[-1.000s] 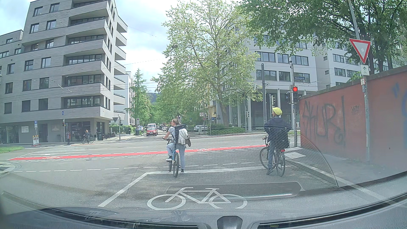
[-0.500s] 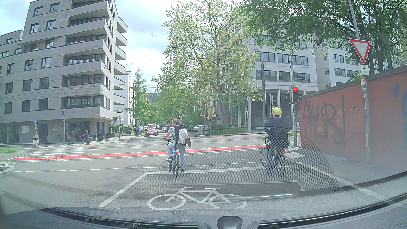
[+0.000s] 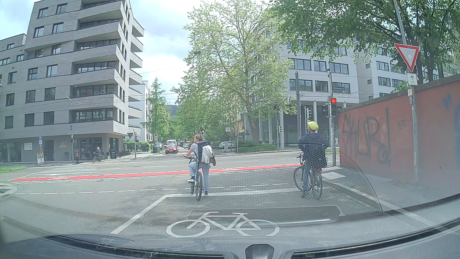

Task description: Follow the waypoints while adhering to traffic rules and regulations

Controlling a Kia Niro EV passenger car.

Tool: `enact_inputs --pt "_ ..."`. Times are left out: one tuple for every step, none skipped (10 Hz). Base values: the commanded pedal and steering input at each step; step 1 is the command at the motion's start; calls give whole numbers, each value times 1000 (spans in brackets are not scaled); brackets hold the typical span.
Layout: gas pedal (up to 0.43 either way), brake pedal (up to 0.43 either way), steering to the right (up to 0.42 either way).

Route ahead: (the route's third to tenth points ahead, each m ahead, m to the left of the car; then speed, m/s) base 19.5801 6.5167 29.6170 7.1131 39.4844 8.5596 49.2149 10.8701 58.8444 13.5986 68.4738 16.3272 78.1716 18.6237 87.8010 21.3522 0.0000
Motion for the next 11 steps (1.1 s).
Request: enact_inputs --pt "0 262 -15" --pt "0 262 -16" --pt "0 262 -15" --pt "0 262 -15" --pt "0 262 -15" --pt "0 262 -16" --pt "0 262 -16" --pt "0 262 -16" --pt "0 262 -16" --pt "0 262 -16" --pt "0 262 -16"
